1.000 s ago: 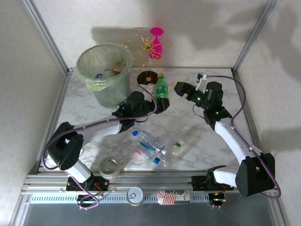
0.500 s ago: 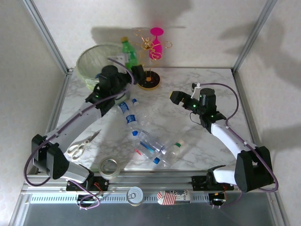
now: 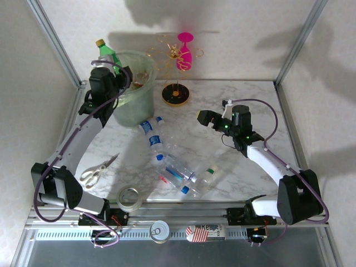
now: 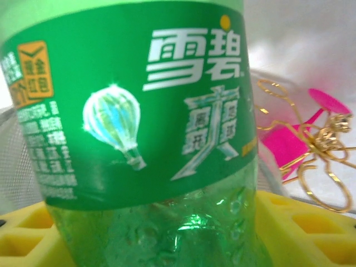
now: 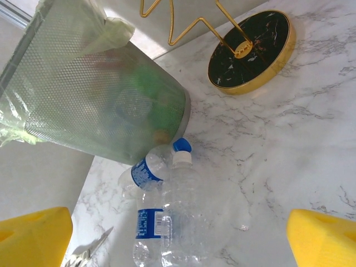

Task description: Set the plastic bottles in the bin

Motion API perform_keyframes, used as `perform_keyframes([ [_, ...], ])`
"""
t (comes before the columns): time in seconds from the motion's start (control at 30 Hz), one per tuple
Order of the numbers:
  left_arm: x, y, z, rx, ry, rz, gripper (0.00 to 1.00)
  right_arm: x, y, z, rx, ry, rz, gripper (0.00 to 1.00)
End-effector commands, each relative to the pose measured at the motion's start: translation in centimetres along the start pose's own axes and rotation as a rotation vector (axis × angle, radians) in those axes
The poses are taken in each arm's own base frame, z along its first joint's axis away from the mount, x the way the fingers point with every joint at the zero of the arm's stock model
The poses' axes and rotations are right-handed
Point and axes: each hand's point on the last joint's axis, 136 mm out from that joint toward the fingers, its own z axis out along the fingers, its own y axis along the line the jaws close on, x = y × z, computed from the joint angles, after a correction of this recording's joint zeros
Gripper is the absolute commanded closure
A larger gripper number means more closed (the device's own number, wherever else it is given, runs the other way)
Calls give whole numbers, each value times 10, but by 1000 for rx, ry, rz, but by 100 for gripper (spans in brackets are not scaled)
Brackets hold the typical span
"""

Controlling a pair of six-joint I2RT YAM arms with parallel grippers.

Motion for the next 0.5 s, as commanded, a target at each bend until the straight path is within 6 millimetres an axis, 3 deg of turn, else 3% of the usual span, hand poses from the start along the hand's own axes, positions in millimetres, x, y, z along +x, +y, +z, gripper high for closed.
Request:
perform_keyframes([
  [0.0, 5, 5, 9, -11, 40, -13, 43, 1, 2, 2, 6, 10, -23, 1],
  [0.17, 14, 6, 17, -20, 79, -23, 32, 1, 1, 2, 16, 13, -30, 1],
  [0.37, 7, 3, 14, -10, 69, -45, 1, 3, 0, 2, 27, 17, -33, 1],
  [0.47, -2, -2, 7, 13, 49, -58, 0, 2, 0, 3, 35, 18, -34, 1],
])
